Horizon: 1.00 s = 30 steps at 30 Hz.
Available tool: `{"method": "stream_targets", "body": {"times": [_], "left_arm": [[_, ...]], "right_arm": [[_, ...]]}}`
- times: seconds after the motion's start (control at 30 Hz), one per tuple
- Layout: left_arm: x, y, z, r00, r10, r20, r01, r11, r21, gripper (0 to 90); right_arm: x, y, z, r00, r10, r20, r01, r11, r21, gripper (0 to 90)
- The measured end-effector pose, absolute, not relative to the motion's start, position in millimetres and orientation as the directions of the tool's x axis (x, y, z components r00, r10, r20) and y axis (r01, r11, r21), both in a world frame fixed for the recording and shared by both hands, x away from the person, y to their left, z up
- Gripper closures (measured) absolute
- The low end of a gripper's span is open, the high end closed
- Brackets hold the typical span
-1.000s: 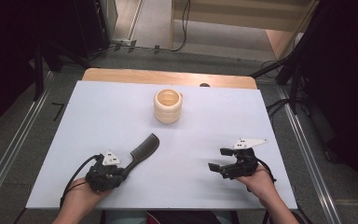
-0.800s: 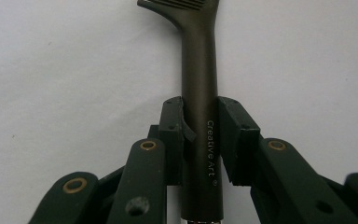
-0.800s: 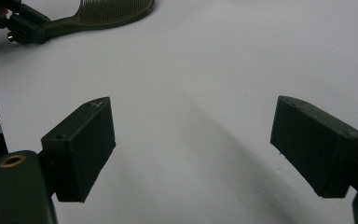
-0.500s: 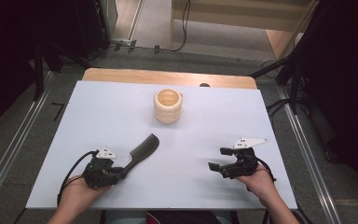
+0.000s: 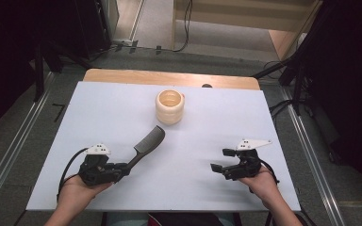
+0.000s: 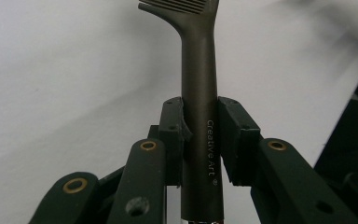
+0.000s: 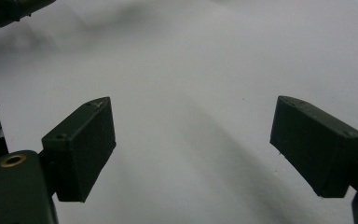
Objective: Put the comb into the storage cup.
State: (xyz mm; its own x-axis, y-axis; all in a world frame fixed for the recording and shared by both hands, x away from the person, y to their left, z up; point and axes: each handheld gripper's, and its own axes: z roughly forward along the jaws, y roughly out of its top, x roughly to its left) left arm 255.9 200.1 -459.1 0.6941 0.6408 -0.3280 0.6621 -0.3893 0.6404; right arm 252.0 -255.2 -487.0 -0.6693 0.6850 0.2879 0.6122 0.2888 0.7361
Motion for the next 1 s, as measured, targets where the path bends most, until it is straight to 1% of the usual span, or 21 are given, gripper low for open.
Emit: {"method": "stream_targets", "body": {"times": [0.13,0.4,0.67,1.0], "left_arm": [[257.6,199.0,-456.4,0.701,0.609,-0.371,0.66,-0.358,0.661,73.3],[263.8,187.7,-452.6,0.716,0.573,-0.399,0.653,-0.346,0.674,73.2],[276.6,171.8,-452.0,0.735,0.542,-0.408,0.64,-0.354,0.682,73.3],[293.6,152.2,-455.4,0.736,0.531,-0.42,0.64,-0.345,0.686,73.2]], "right_arm": [[251.2,-255.0,-486.9,-0.67,0.684,0.289,0.612,0.287,0.737,12.2],[248.9,-256.0,-486.4,-0.666,0.689,0.287,0.611,0.282,0.739,12.2],[245.9,-258.0,-485.0,-0.661,0.695,0.282,0.606,0.274,0.747,12.2],[243.1,-259.1,-483.6,-0.655,0.698,0.289,0.605,0.256,0.754,12.2]]}}
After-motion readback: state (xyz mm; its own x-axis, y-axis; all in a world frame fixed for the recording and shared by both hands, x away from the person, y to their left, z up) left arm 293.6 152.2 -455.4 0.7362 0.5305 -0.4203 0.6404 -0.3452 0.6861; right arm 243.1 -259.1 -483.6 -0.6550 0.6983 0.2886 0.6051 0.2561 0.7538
